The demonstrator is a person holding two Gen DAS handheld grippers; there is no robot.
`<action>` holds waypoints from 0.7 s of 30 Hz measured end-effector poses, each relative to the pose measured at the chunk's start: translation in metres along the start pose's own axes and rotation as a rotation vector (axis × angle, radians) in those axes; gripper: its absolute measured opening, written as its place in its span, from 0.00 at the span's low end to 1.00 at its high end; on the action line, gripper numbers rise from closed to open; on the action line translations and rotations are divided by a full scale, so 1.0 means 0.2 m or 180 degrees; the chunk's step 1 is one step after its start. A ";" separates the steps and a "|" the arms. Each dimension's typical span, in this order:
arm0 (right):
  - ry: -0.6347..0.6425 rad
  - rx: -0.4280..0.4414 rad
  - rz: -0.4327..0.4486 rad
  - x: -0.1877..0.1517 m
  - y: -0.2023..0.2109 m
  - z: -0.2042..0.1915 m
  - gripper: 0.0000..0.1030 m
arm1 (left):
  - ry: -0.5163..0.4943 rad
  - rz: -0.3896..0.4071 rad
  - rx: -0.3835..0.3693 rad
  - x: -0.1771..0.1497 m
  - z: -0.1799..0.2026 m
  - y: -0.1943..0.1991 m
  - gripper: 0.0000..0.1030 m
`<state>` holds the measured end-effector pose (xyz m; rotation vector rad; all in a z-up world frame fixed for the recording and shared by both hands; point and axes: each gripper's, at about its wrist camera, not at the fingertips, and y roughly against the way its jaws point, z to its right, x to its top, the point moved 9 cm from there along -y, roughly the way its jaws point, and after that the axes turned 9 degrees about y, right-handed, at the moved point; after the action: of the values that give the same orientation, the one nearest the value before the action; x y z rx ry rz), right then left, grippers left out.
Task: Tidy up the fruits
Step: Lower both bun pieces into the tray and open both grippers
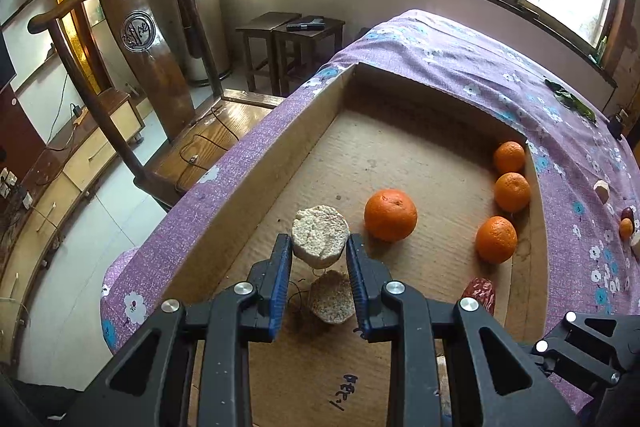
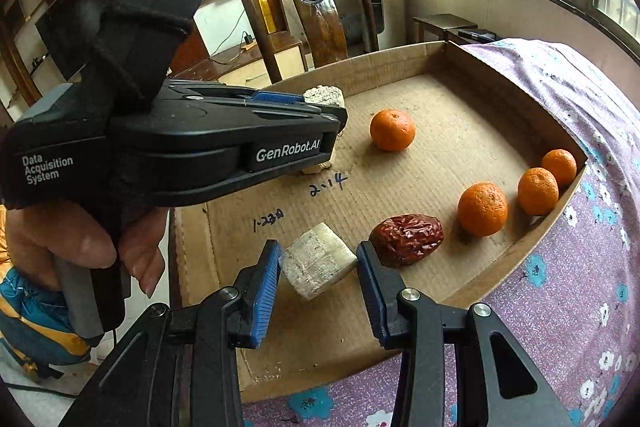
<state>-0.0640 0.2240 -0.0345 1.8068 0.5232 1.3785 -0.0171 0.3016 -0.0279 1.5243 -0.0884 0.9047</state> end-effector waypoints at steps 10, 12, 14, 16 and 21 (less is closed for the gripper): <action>-0.0158 0.0121 0.0086 -0.02 0.02 0.02 0.52 | 0.0118 0.0015 0.0011 0.01 -0.02 0.00 0.64; -0.0155 0.0095 0.0126 -0.02 0.06 0.01 0.52 | 0.0135 0.0023 0.0006 0.00 -0.02 0.01 0.64; -0.0172 0.0080 0.0163 -0.02 0.09 0.02 0.52 | 0.0152 0.0043 0.0001 0.00 -0.01 0.02 0.64; -0.0200 0.0038 0.0197 -0.02 0.13 0.03 0.52 | 0.0153 0.0102 0.0025 0.00 0.00 0.04 0.65; -0.0308 -0.0081 0.0276 -0.04 0.22 0.10 0.54 | 0.0112 0.0274 0.0046 0.01 0.05 0.12 0.70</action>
<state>-0.0545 0.1851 -0.0080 1.8841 0.3789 1.3414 -0.0240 0.2884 -0.0073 1.5268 -0.1230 1.0020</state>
